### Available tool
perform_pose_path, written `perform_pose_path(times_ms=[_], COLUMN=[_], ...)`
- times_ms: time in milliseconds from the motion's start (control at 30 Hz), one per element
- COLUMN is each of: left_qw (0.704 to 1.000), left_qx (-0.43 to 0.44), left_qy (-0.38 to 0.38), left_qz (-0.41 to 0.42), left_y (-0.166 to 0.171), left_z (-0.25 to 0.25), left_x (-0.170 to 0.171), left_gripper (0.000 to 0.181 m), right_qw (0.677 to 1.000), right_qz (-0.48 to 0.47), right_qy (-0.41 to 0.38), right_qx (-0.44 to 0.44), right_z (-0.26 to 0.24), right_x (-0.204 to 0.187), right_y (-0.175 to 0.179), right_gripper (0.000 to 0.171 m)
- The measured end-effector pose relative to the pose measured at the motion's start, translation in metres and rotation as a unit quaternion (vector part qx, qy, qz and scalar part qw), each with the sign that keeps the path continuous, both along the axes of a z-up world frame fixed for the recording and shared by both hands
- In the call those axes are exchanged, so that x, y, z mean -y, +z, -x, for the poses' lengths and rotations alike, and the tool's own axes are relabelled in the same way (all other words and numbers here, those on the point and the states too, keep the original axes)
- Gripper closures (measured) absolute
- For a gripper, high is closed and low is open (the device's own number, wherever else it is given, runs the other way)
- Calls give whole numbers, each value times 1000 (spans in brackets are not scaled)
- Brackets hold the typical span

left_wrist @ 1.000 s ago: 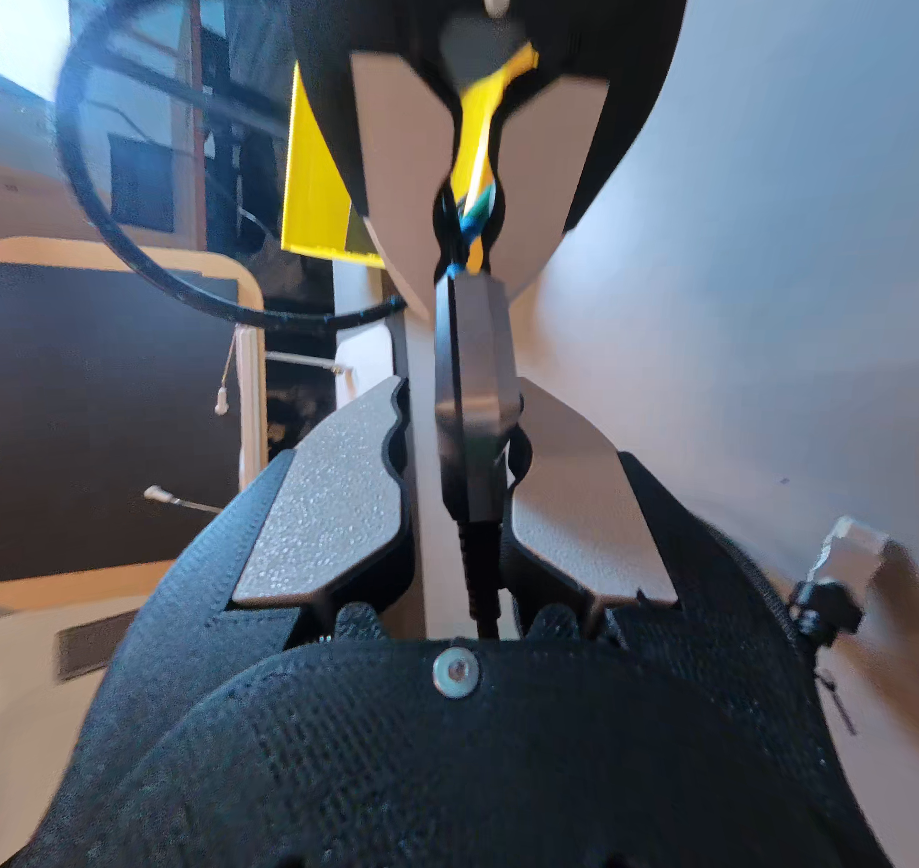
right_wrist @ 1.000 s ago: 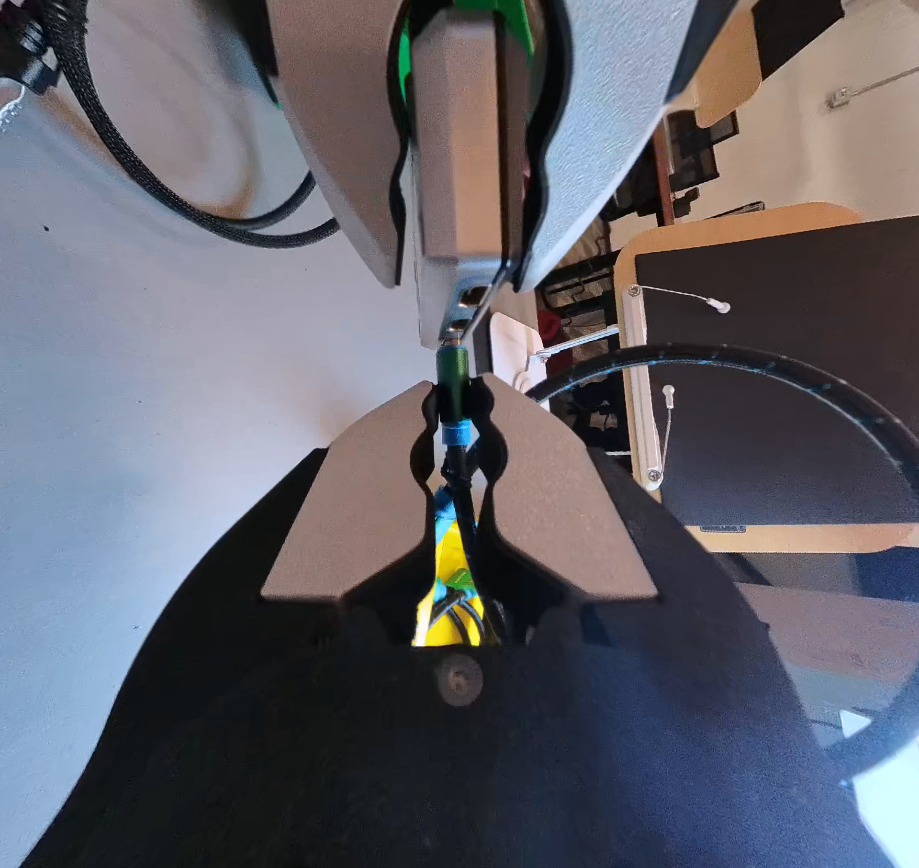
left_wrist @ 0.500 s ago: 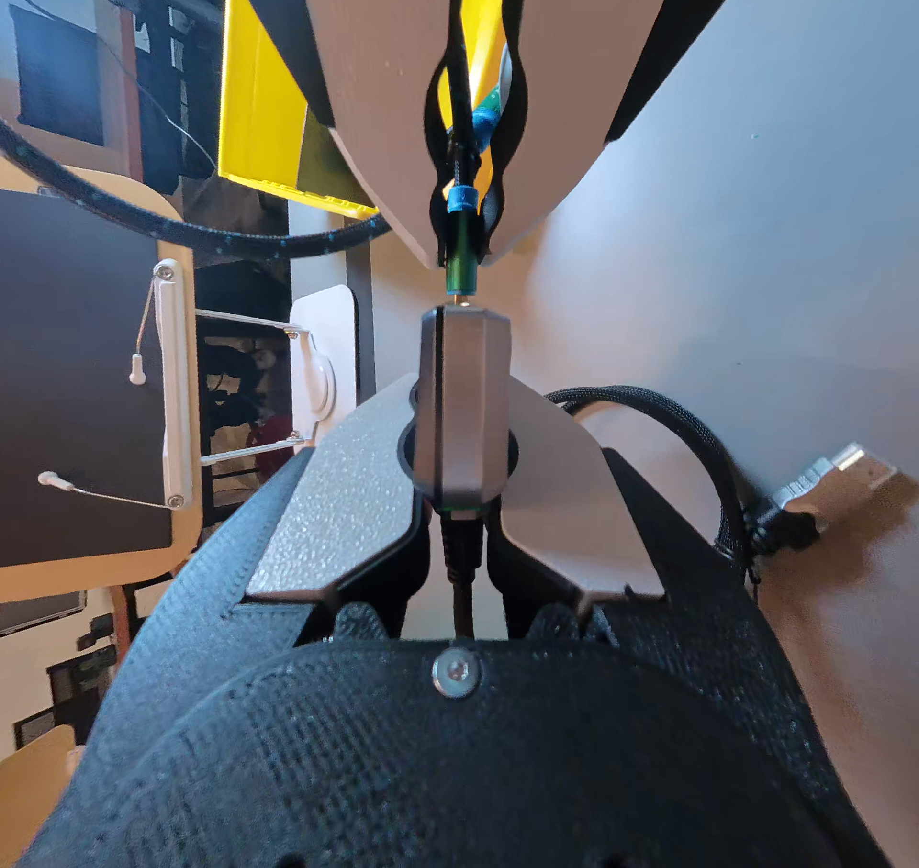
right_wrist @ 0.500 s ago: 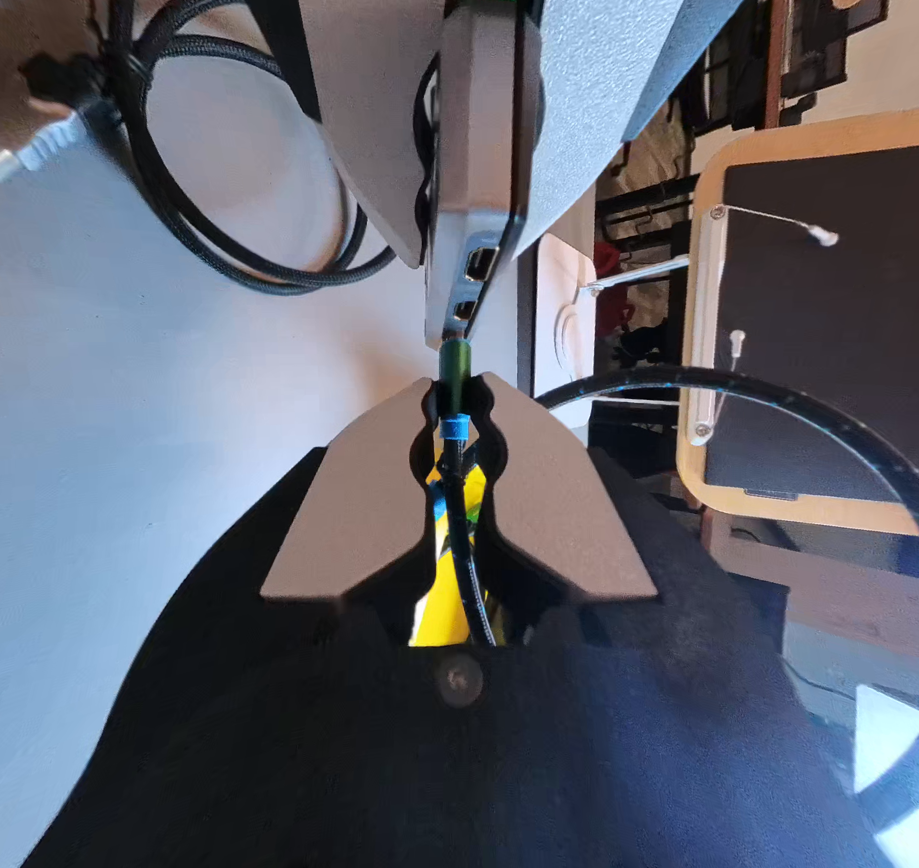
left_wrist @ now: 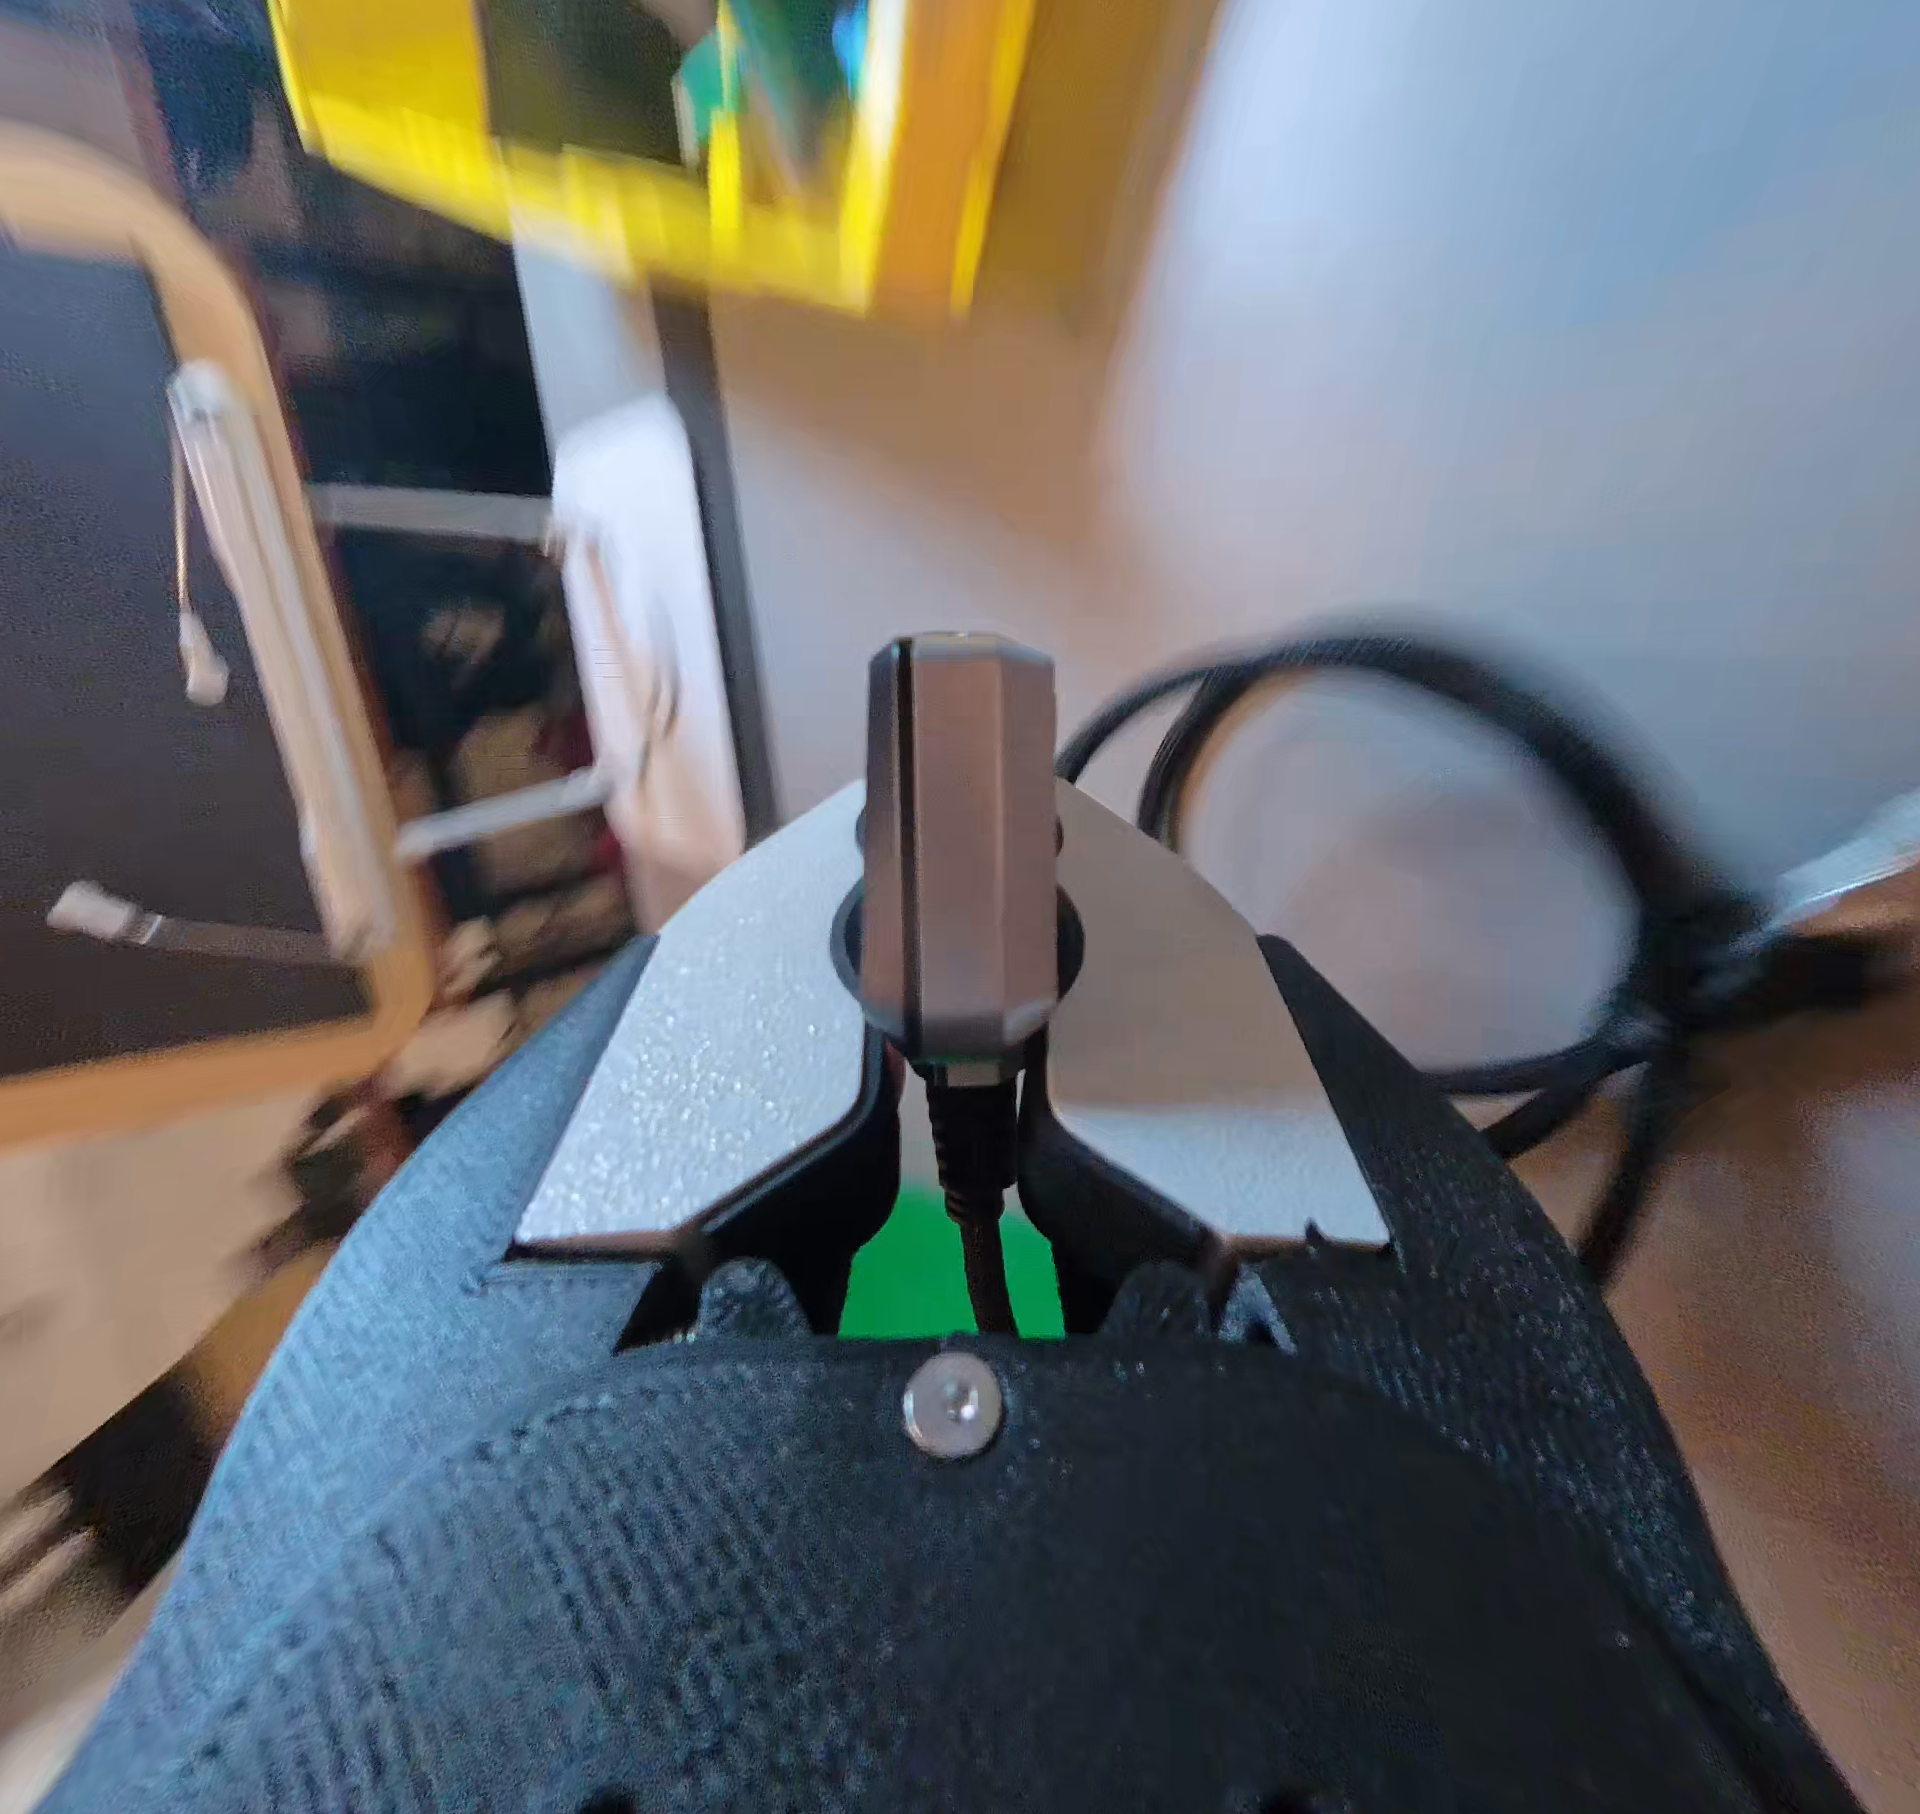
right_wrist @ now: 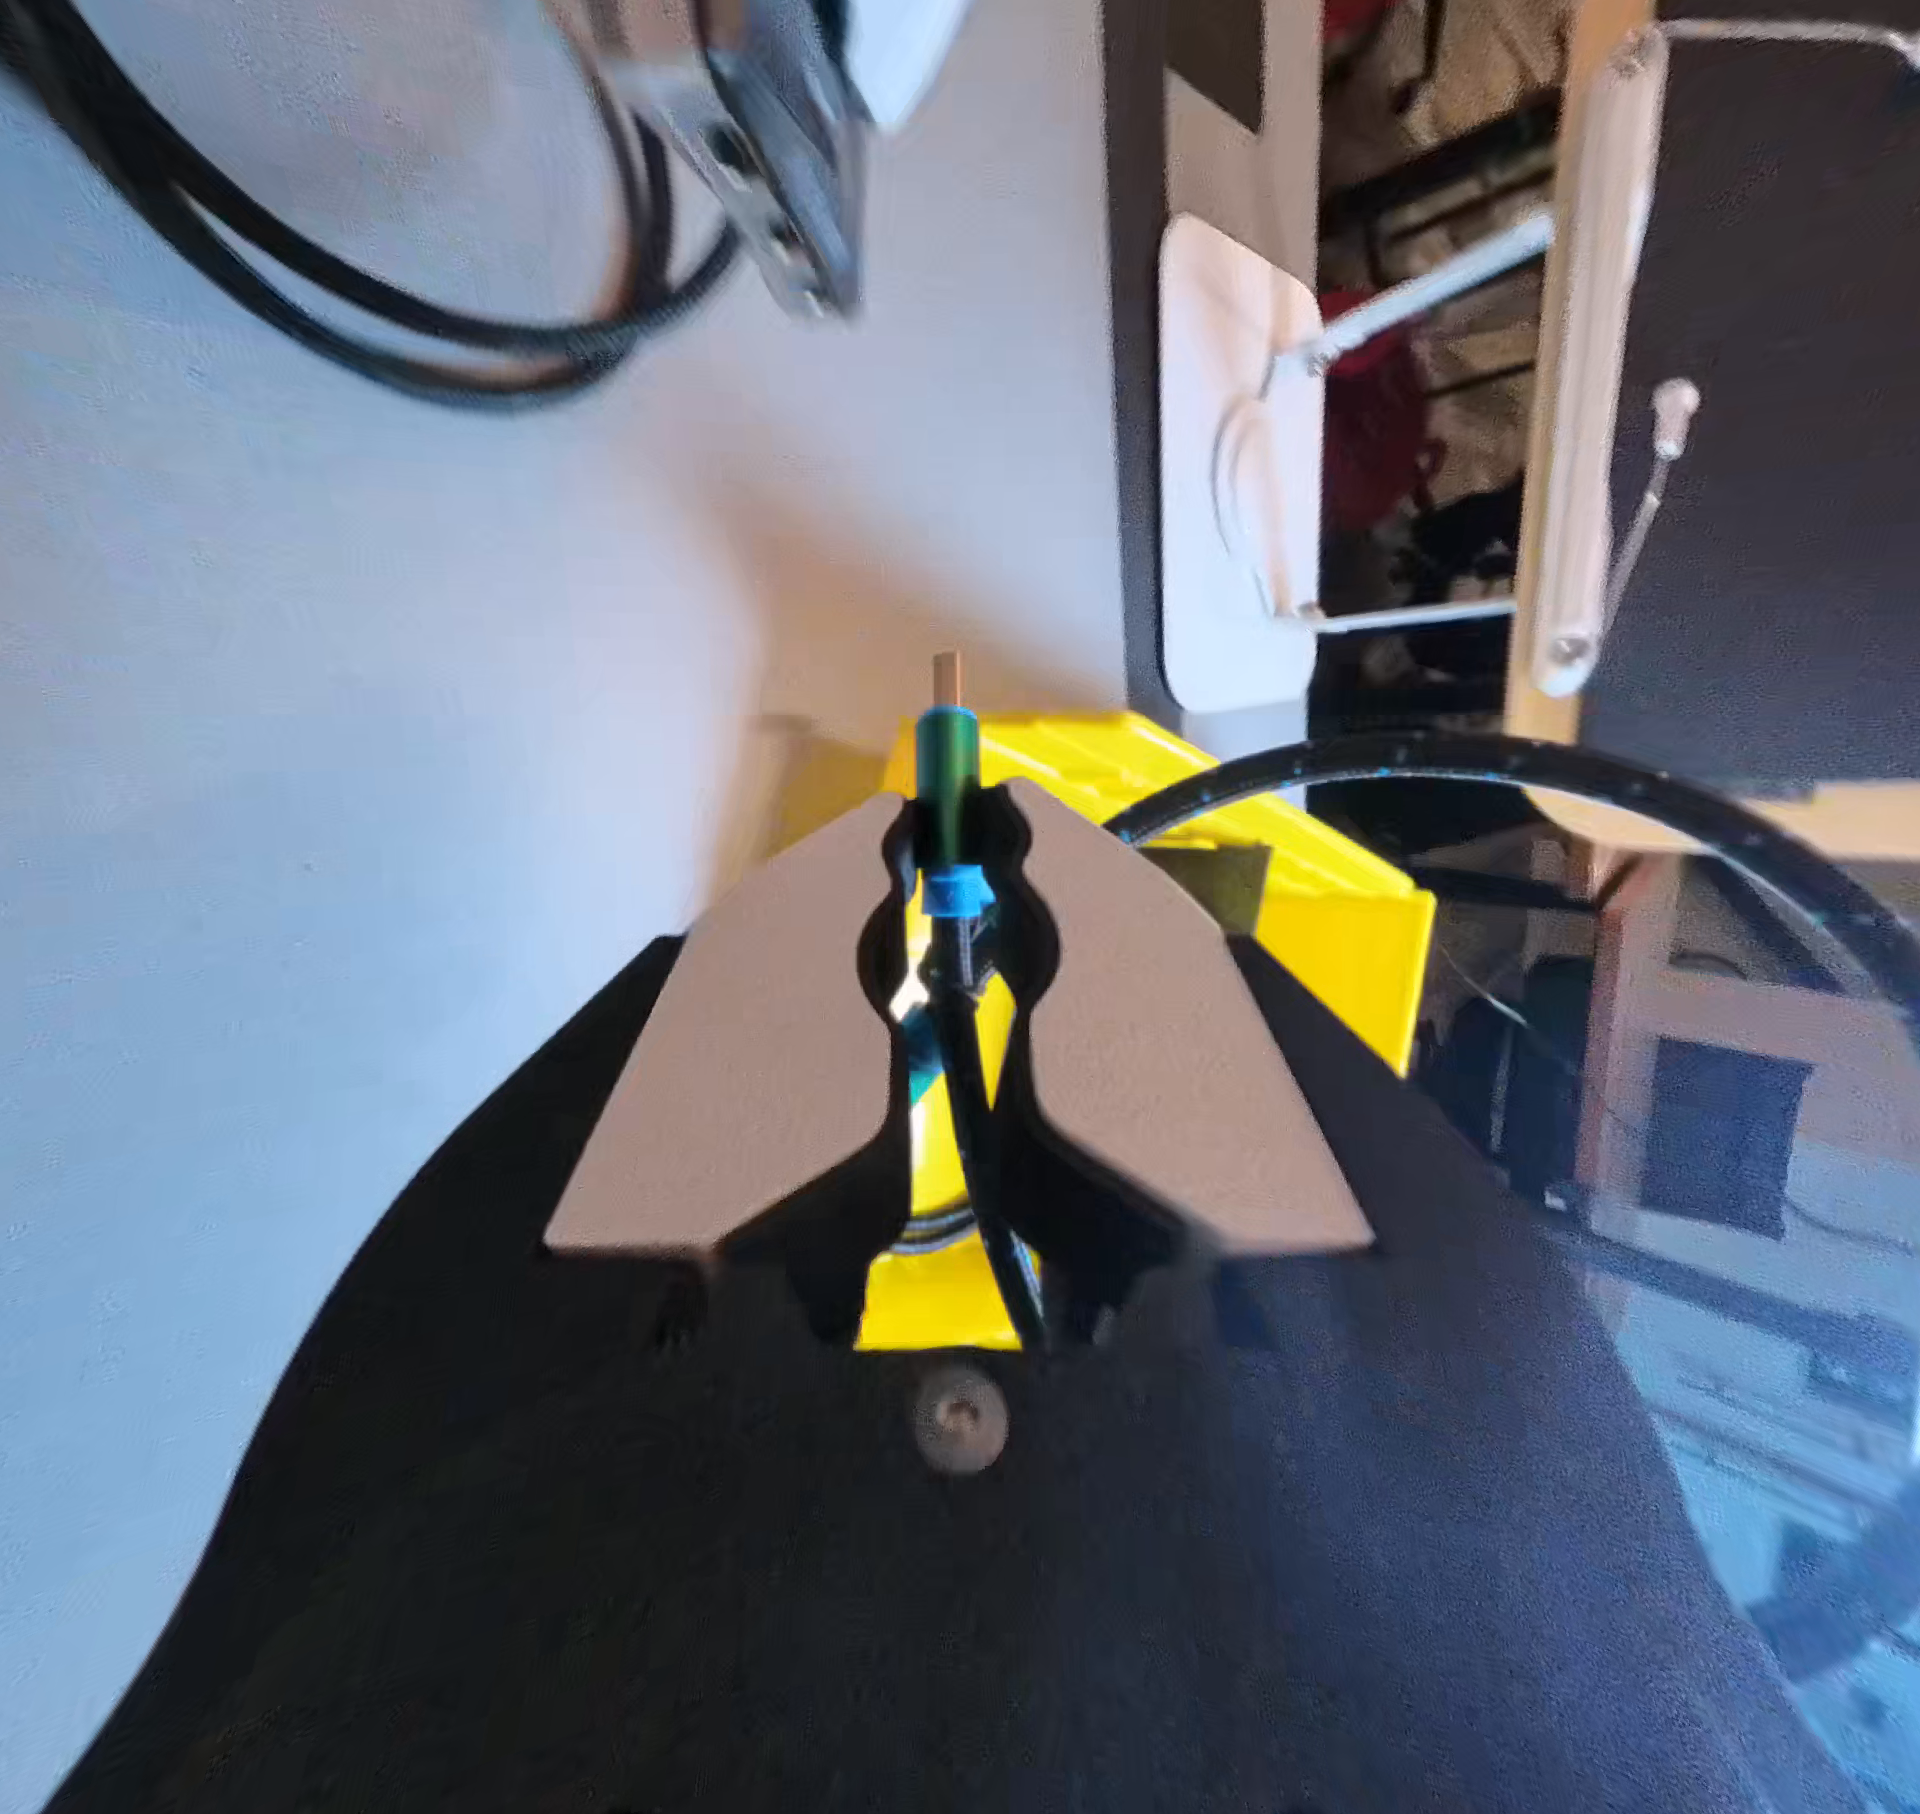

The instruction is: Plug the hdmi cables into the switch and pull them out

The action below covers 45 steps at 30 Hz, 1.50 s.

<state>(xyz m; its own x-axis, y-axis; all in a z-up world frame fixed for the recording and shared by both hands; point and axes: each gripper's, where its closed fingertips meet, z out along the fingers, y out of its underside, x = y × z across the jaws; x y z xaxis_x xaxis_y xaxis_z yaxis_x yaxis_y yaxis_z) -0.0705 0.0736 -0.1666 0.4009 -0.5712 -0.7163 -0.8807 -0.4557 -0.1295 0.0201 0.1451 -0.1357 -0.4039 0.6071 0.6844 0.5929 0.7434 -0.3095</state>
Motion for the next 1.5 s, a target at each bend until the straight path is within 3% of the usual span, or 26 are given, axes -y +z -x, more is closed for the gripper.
perform_pose_path(times_ms=[33,100,167,233,333,433,533,667,767,900,1000,1067,1167,1300,1500], left_qw=[999,1000,999,993,984,979,977,972,959,929,911,909,906,874,823], left_qx=[-25,23,36,90,126,132,128,151,210,302,341,340,333,378,433], left_qy=[18,8,20,7,4,11,7,-14,-45,-114,-164,-185,-208,-223,-180], left_qz=[20,14,-33,-80,-129,-154,-170,-182,-186,-182,-166,-155,-156,-207,-321], left_y=[-14,-24,-2,24,53,71,82,92,99,112,117,116,121,158,213], left_z=[19,24,30,22,26,35,36,27,12,-22,-49,-63,-72,-72,-21], left_x=[3,2,-6,-10,-5,3,8,11,13,21,30,35,43,57,74], left_gripper=[157,157,158,158,158,158,158,158,158,158,158,158,158,156,147], right_qw=[999,993,989,979,970,955,926,896,902,923,923,924,931,936,946], right_qz=[34,69,37,65,98,157,239,303,305,282,255,220,157,75,-60], right_qy=[-2,-12,-54,-64,-82,-140,-198,-186,-104,70,158,185,204,203,126], right_qx=[-33,-91,-133,-180,-208,-210,-214,-267,-288,-254,-240,-254,-260,-278,-293], right_z=[-6,-19,-32,-36,-28,-9,4,5,6,13,17,19,11,-9,-23], right_x=[-6,-18,-41,-50,-61,-79,-94,-91,-60,25,83,105,117,123,67], right_y=[11,37,60,77,72,44,18,38,64,79,86,92,102,141,227], right_gripper=[159,159,159,159,159,159,128,127,131,130,128,146,150,150,150])
